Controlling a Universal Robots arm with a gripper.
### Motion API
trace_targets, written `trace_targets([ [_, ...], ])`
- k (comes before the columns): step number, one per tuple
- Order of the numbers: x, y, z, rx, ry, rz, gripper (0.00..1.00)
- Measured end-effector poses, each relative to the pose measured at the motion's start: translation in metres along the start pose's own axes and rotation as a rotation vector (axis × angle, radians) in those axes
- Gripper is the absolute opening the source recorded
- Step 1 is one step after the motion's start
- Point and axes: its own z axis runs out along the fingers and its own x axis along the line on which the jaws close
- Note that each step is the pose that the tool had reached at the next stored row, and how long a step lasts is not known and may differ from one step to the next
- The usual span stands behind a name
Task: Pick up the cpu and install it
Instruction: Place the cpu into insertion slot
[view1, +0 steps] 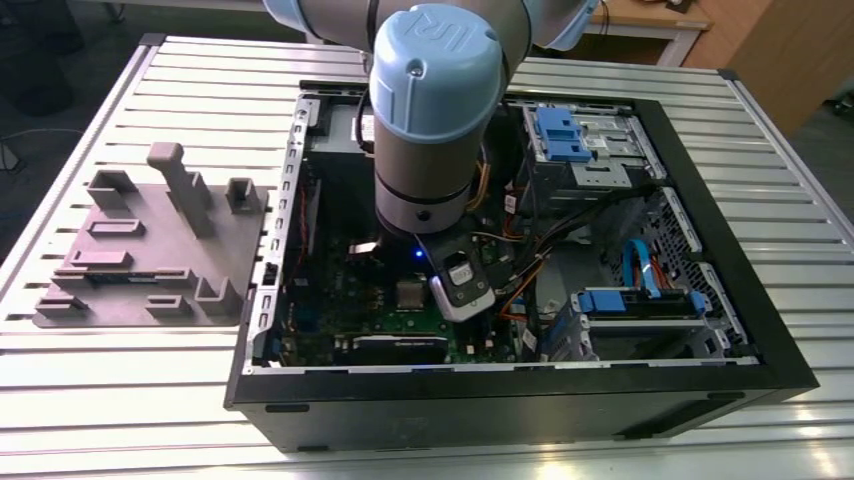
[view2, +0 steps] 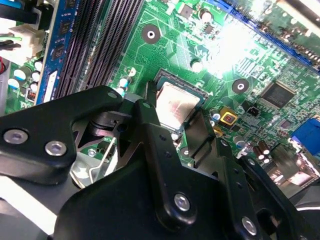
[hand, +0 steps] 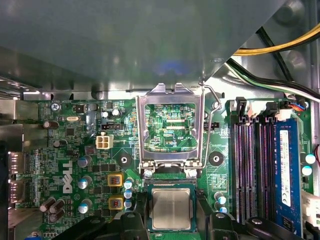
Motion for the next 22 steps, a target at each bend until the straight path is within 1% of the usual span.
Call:
trace_targets([
  [8,-0.0001,0.0001,0.0003,-0.0006,-0.0004,0.0,0.48],
  [9,0.0,0.0001,0.0003,-0.0006,-0.0002,0.0,0.54],
  [18,0.0004,0.0,0.0,0.0001,0.0,0.0,0.54],
  [20,0.0004,-0.0001,-0.0002,0.0004,0.0001,0.0,0.53],
  [21,0.0004,-0.0001,-0.0002,0.0003,0.0001,0.0,0.49],
  [22,0.0005,-0.0001,-0.0001,0.0003,0.0001,0.0,0.49],
])
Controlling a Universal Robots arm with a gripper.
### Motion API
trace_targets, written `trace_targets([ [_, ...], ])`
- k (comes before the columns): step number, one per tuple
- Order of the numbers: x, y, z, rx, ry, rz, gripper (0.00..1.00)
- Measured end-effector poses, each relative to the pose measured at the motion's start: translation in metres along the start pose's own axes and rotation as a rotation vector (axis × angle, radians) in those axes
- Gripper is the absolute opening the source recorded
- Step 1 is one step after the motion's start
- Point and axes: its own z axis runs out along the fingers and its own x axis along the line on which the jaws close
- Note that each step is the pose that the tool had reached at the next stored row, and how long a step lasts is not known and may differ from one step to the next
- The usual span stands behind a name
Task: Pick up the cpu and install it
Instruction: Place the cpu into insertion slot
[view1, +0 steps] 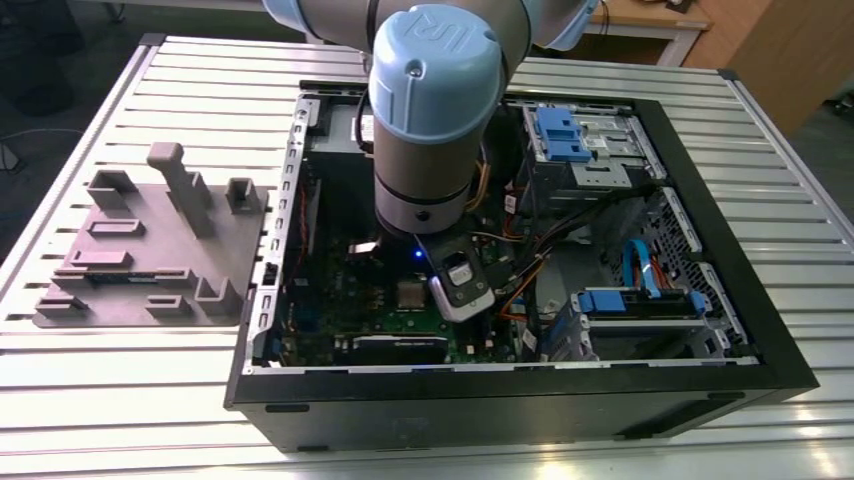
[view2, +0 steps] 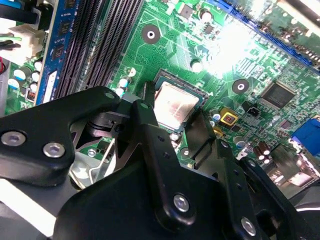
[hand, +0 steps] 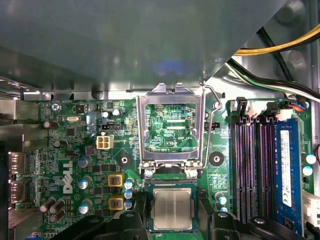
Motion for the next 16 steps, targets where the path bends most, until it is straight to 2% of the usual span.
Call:
trace_targets([
  [16,-0.0002,-0.001,0.0003,-0.0009,0.0001,-0.006,0.47],
])
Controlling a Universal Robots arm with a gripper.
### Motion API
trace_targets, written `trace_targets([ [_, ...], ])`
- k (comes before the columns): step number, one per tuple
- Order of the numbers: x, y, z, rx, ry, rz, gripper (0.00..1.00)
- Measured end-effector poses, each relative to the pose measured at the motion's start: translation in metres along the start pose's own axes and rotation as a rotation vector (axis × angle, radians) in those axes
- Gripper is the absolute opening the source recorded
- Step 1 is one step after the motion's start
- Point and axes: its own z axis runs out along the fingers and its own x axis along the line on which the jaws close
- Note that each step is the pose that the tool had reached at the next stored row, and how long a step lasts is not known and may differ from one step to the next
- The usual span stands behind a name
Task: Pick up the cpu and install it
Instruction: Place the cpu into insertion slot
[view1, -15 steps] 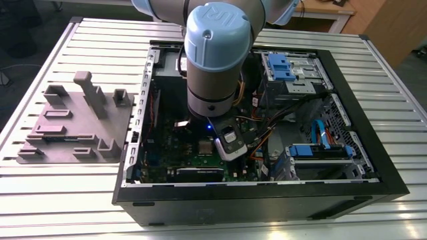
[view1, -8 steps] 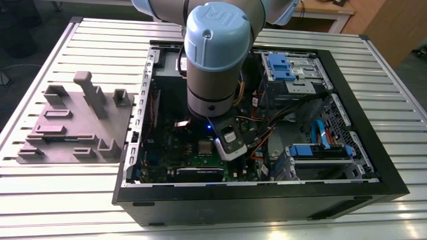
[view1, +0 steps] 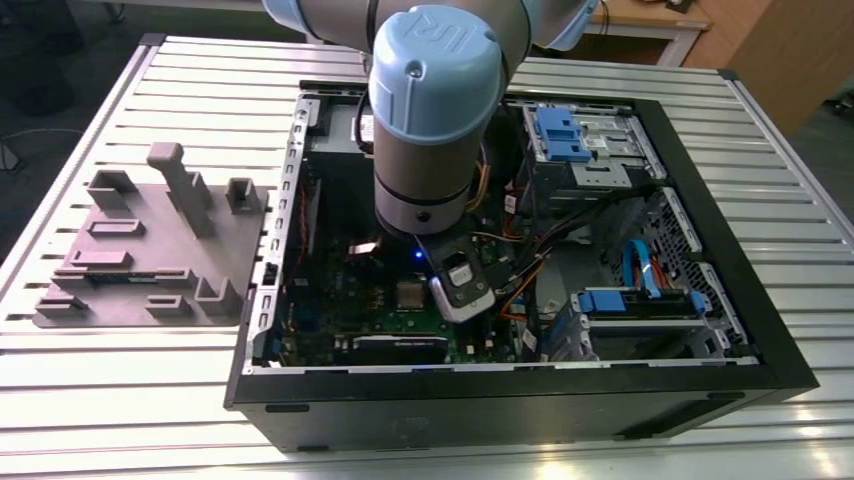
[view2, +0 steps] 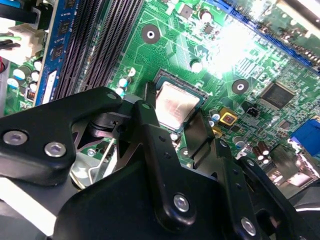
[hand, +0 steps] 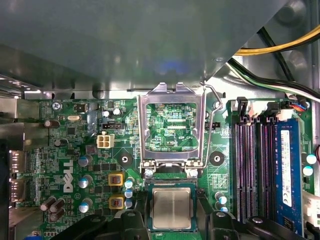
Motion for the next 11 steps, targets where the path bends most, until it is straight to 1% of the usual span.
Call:
trace_targets([
  [11,0.0,-0.0005,-0.0001,0.0005,0.0005,-0.007,0.47],
])
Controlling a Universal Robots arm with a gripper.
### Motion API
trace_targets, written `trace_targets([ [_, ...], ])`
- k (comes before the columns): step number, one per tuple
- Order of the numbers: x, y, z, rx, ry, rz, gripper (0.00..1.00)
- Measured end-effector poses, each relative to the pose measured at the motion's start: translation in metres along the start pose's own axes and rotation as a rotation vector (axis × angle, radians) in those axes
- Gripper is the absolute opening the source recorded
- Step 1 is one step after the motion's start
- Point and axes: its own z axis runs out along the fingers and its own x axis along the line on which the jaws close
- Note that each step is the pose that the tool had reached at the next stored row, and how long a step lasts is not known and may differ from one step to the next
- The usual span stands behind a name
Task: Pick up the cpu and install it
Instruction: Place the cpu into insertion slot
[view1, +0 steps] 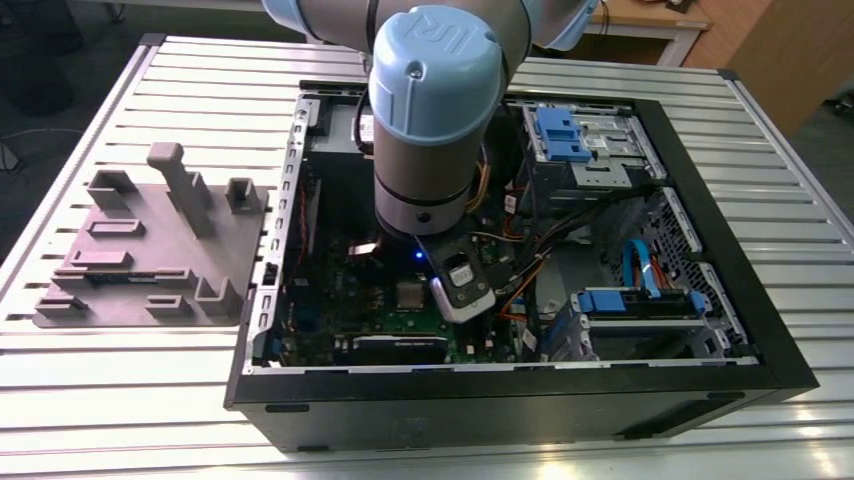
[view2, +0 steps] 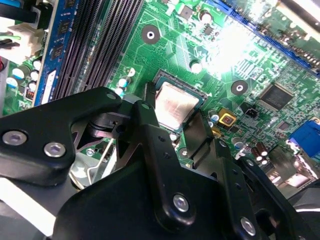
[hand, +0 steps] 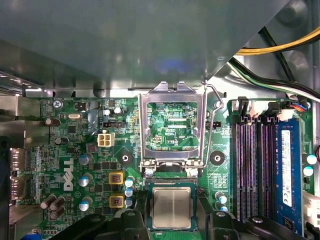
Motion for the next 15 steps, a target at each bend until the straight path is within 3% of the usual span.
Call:
trace_targets([
  [10,0.0,0.0,-0.0003,0.0,-0.0001,0.0,0.54],
  [15,0.0,0.0004,-0.0086,0.0001,0.0002,0.0,0.54],
])
